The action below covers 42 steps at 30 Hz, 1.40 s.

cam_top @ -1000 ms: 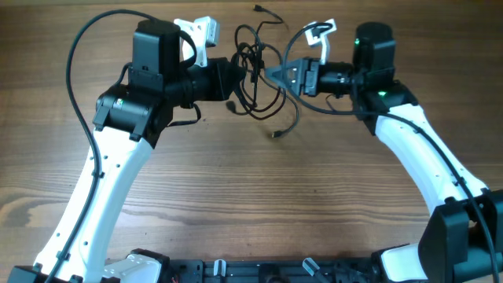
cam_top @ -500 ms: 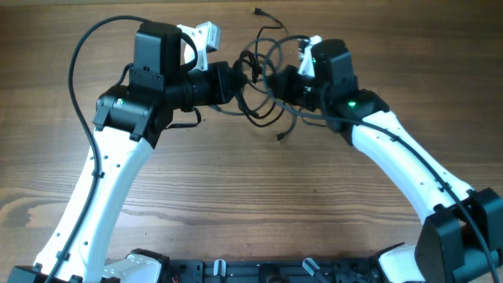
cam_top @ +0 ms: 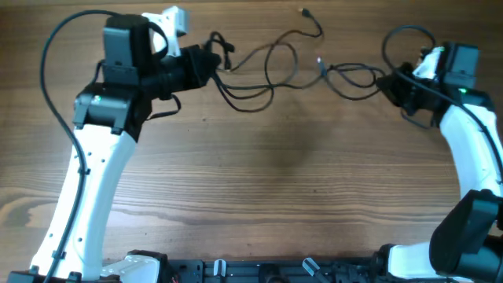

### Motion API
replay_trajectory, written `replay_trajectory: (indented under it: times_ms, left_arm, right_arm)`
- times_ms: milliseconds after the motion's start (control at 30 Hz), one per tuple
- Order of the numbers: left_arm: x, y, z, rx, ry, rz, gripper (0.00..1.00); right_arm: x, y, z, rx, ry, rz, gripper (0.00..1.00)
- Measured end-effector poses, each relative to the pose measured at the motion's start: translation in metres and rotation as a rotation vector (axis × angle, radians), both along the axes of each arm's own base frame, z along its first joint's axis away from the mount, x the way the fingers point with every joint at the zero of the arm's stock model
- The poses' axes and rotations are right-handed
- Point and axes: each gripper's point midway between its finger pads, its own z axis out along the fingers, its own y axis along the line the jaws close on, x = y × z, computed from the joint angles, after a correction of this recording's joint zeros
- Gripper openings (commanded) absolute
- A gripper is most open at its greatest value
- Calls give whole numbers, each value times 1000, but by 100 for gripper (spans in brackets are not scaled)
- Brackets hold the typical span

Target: Untangle cables

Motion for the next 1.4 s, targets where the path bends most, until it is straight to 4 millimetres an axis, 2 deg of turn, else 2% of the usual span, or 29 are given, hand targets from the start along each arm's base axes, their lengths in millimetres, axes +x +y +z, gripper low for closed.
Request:
replay_trajectory:
  times_ms: [100, 167, 300, 367, 433, 467, 500, 533, 567, 600, 633, 700, 733, 800, 833, 867, 900, 933, 1033, 1100, 1167, 1200, 1267, 1300, 1367, 1400]
  left_arm:
    - [11, 26, -2, 27, -4, 87, 4]
    - [19, 47, -5, 65, -8, 167, 4]
    - [32, 101, -12, 138, 7, 383, 4]
    - [33, 124, -16, 154, 36, 498, 4]
    - [34, 136, -18, 154, 54, 574, 4]
    - [33, 138, -19, 148, 63, 592, 4]
    - [33, 138, -20, 138, 73, 598, 4]
    - [31, 135, -20, 120, 86, 590, 4]
    - [30, 131, -21, 108, 93, 574, 4]
    - [27, 120, -23, 88, 114, 530, 4]
    - [23, 105, -27, 77, 141, 484, 4]
    - [10, 71, -45, 85, 222, 385, 4]
    - [2, 48, -61, 103, 283, 318, 4]
    - [-4, 22, -79, 122, 340, 246, 4]
    - [-9, -2, -97, 149, 385, 185, 18]
    - [-13, -16, -109, 165, 413, 147, 44]
    - [-16, -25, -115, 175, 428, 125, 75]
    - [-18, -30, -120, 182, 438, 113, 100]
    - [-23, -44, -134, 202, 471, 79, 100]
    - [-20, -40, -134, 201, 471, 90, 100]
    - [-13, -25, -127, 189, 453, 124, 100]
    - [-8, -15, -112, 178, 416, 140, 100]
    - [-4, 0, -71, 143, 307, 170, 100]
    - [-10, 11, -37, 113, 222, 191, 100]
    - [-27, 26, 10, 79, 117, 220, 100]
    - [-35, 33, 21, 75, 95, 234, 100]
  right_arm:
    - [-7, -12, 2, 7, -31, 57, 4]
    - [-19, -18, -4, 25, 20, 46, 4]
    - [-38, -46, -14, 43, 101, -43, 4]
    - [-42, -49, -15, 37, 110, -40, 4]
    - [-44, -46, -16, 19, 105, 1, 5]
    - [-45, -44, -17, 13, 108, 18, 8]
    - [-46, -41, -18, 1, 106, 40, 17]
    - [-47, -35, -19, -14, 109, 69, 26]
    - [-47, -30, -20, -30, 108, 99, 41]
    - [-47, -23, -21, -50, 103, 137, 59]
    - [-47, -17, -21, -63, 99, 162, 69]
    - [-45, -6, -22, -87, 88, 212, 79]
    - [-45, -2, -22, -97, 80, 233, 80]
    - [-44, -2, -22, -104, 74, 244, 81]
    - [-43, -1, -21, -111, 61, 260, 81]
    - [-43, 1, -20, -109, 49, 278, 81]
    - [-43, 4, -18, -101, 35, 295, 81]
    - [-42, 6, -16, -93, 17, 314, 81]
    - [-41, 11, -12, -77, -13, 344, 81]
    - [-40, 14, -10, -67, -28, 355, 81]
    - [-39, 17, -7, -51, -43, 365, 81]
    - [-39, 21, -6, -43, -48, 375, 81]
    - [-38, 28, -5, -41, -57, 397, 81]
    - [-37, 39, -4, -42, -69, 427, 81]
    - [-36, 58, -2, -39, -80, 471, 81]
    - [-37, 66, -3, -35, -74, 483, 81]
